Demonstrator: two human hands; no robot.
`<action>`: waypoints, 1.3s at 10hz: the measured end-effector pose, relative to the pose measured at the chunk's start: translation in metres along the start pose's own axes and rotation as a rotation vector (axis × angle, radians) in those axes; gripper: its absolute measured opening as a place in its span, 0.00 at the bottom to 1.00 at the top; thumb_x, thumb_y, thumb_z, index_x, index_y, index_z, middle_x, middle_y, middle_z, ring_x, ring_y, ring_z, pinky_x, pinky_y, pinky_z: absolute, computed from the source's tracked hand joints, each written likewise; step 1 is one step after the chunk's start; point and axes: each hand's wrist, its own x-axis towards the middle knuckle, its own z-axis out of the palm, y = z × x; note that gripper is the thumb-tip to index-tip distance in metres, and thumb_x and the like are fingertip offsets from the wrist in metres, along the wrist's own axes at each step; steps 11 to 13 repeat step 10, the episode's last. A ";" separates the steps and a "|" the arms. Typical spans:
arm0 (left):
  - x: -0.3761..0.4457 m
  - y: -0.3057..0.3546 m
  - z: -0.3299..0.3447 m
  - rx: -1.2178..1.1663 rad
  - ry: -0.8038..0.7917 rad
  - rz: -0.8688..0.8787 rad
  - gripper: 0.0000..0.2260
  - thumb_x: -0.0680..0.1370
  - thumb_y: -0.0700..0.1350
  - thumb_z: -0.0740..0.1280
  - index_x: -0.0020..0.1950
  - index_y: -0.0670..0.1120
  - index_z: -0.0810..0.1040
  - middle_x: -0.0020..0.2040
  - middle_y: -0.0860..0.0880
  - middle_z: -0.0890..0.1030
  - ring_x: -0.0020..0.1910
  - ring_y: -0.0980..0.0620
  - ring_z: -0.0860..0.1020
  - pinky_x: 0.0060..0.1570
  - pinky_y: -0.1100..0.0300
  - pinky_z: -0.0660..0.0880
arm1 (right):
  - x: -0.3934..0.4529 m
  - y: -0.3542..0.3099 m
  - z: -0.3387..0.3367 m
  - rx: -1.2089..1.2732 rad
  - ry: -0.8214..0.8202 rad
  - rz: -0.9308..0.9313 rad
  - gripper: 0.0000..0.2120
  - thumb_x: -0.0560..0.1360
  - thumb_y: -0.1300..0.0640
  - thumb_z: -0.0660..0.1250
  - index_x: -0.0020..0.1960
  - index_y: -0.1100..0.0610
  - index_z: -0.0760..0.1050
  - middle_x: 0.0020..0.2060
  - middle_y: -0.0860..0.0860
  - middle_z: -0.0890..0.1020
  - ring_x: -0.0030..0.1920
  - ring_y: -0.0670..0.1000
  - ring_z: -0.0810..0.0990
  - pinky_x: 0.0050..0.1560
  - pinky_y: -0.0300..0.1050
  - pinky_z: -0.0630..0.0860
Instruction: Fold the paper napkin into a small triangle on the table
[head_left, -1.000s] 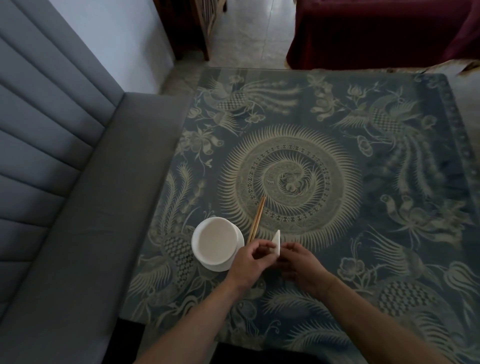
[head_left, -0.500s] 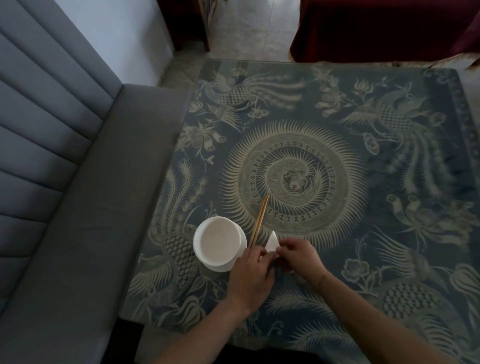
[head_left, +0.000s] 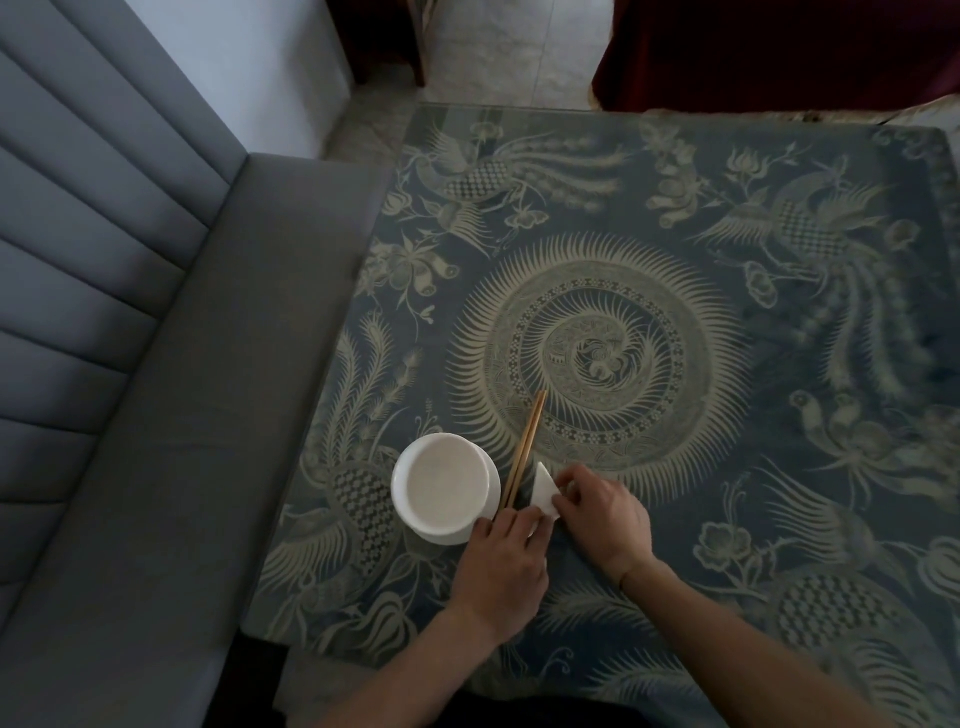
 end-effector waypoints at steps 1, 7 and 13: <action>0.002 0.001 -0.001 0.006 -0.017 0.009 0.22 0.78 0.50 0.61 0.71 0.46 0.69 0.64 0.48 0.75 0.58 0.47 0.74 0.52 0.49 0.74 | 0.000 0.003 -0.001 -0.003 0.002 0.011 0.05 0.75 0.49 0.68 0.50 0.48 0.74 0.41 0.43 0.81 0.41 0.47 0.79 0.37 0.45 0.76; 0.007 0.009 -0.010 0.049 -0.103 -0.015 0.22 0.77 0.48 0.62 0.71 0.45 0.69 0.65 0.47 0.74 0.57 0.45 0.75 0.55 0.47 0.73 | -0.006 0.005 -0.008 -0.108 -0.008 -0.036 0.08 0.77 0.46 0.65 0.50 0.48 0.68 0.46 0.45 0.78 0.42 0.48 0.78 0.36 0.45 0.72; 0.020 0.012 -0.025 -0.186 0.093 -0.012 0.16 0.76 0.51 0.64 0.62 0.48 0.78 0.58 0.50 0.78 0.53 0.48 0.77 0.47 0.52 0.75 | -0.020 0.026 -0.037 -0.051 0.080 0.007 0.15 0.76 0.40 0.65 0.58 0.45 0.74 0.52 0.44 0.79 0.49 0.47 0.79 0.42 0.45 0.76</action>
